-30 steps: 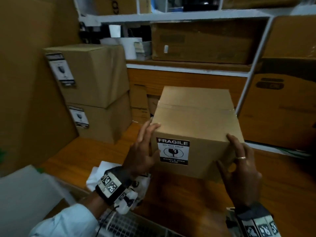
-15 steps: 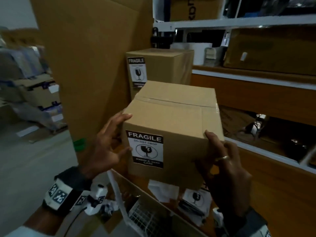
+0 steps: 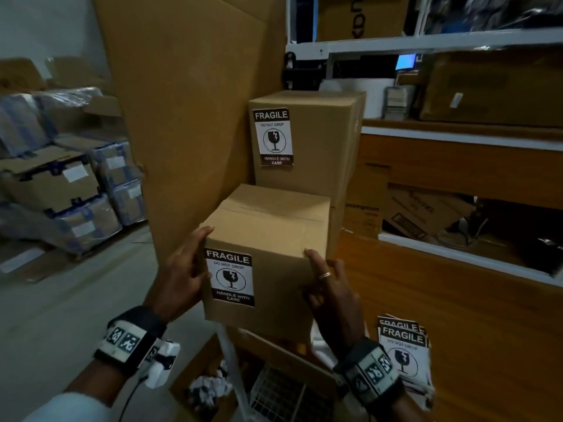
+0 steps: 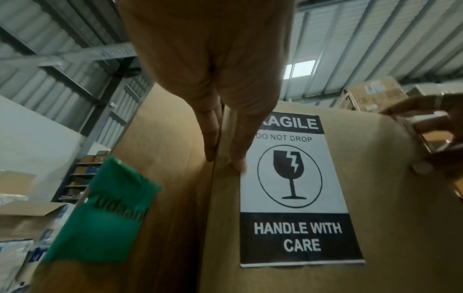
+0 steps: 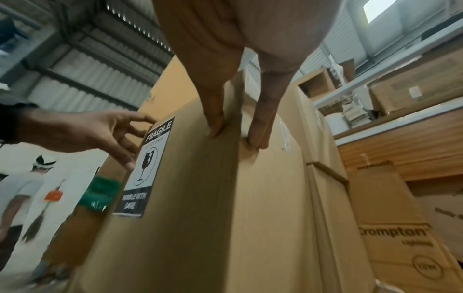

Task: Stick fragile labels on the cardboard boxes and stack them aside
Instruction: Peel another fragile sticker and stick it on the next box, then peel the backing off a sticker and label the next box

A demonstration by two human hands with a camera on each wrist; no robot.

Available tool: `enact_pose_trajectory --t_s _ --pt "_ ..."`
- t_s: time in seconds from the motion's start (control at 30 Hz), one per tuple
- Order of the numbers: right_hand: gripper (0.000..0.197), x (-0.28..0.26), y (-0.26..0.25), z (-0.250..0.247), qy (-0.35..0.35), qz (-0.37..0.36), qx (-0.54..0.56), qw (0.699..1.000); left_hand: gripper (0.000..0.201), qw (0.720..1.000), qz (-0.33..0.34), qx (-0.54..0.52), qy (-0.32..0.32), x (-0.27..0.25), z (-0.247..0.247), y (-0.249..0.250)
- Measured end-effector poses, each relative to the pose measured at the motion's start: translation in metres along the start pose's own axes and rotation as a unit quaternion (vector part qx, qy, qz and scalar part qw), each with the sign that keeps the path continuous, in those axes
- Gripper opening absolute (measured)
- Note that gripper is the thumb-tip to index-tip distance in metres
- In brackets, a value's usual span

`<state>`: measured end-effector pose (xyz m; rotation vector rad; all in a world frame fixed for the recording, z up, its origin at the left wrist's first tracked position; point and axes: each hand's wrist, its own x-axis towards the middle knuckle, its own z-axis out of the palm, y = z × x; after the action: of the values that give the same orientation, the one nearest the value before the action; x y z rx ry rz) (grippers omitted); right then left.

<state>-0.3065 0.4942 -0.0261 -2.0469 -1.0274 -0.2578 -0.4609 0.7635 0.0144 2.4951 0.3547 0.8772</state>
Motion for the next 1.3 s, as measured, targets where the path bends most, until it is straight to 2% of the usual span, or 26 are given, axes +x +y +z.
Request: enact_pose_trajectory --t_s 0.1,0.3,0.4,0.53,0.63,0.77,0.87,0.97,1.07,1.17,1.3 --pt "0.083 -0.007 0.008 0.024 -0.014 0.006 0.009 1.000 0.093 1.000 -0.006 0.031 0.005 0.000 0.016 -0.021" --pt "0.087 -0.011 0.015 0.041 -0.019 0.025 -0.008 0.999 0.110 0.999 -0.023 0.038 -0.027 -0.002 0.037 -0.047" --pt "0.092 -0.008 0.013 0.045 -0.011 0.027 -0.028 0.999 0.113 0.996 -0.035 0.078 -0.035 0.003 0.037 -0.046" --pt "0.099 -0.008 0.011 0.047 -0.020 0.027 -0.035 0.999 0.102 0.986 -0.073 0.147 -0.024 0.012 0.038 -0.036" --pt "0.107 -0.010 0.012 0.042 -0.044 0.012 -0.031 0.998 0.101 0.982 -0.066 0.176 -0.006 0.015 0.039 -0.033" --pt "0.108 -0.030 0.024 0.020 -0.054 0.035 -0.034 0.997 0.103 0.974 -0.120 0.184 0.051 -0.006 0.041 0.004" --pt "0.091 -0.054 0.036 -0.010 -0.036 0.071 -0.065 0.995 0.100 0.982 -0.118 0.136 0.062 -0.035 0.057 0.057" --pt "0.061 -0.080 0.053 -0.042 -0.027 0.105 -0.055 0.993 0.075 0.998 -0.061 0.015 -0.016 -0.061 0.086 0.111" --pt "0.042 -0.115 0.077 -0.076 -0.021 0.153 -0.067 0.986 0.052 0.988 -0.007 -0.069 -0.137 -0.082 0.128 0.158" --pt "0.023 -0.159 0.100 -0.117 0.006 0.197 -0.082 0.977 0.058 0.964 0.014 -0.091 -0.250 -0.098 0.179 0.197" --pt "0.016 -0.228 0.130 -0.182 0.045 0.257 -0.080 0.962 0.053 0.944 0.049 -0.092 -0.314 -0.111 0.236 0.260"
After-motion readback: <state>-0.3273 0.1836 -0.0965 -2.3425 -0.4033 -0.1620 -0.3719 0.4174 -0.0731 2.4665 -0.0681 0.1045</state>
